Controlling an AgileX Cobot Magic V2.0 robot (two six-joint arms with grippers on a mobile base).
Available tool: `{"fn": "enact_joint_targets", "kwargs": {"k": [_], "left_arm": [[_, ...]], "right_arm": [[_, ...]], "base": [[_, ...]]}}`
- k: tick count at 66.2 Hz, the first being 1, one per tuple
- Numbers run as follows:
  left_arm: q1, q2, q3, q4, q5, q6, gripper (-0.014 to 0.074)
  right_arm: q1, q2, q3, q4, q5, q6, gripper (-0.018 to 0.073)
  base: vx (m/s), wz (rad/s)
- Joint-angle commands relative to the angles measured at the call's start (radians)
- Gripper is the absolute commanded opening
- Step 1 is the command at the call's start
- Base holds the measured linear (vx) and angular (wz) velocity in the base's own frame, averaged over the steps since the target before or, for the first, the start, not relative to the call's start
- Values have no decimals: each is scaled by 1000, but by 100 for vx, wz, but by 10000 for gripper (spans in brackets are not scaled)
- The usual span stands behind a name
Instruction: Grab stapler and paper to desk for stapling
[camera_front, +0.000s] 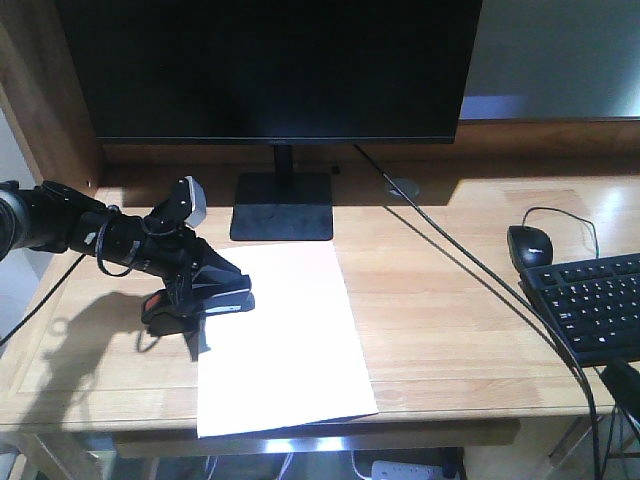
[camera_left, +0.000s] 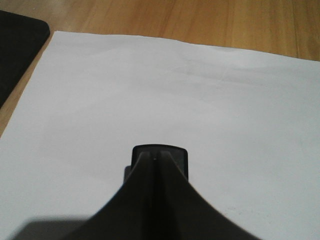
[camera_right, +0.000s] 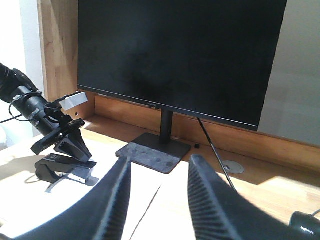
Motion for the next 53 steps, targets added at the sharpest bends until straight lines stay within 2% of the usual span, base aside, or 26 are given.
{"fn": "enact_joint_targets", "kwargs": {"k": [1,36,53], "left_arm": [[-12,-34,-9,71,-40,-12,-6],[-12,-34,-9,70,-40,-14,-6],[-12,-34,-9,71,-43,-40,-6]], "right_arm": [[-5,10,-26,-22,-35,-2,255],[-5,10,-26,-22,-37,-3,255],[-5,10,-26,-22,-37,-3,255]], "base": [[0,0],[0,0],[0,0]]}}
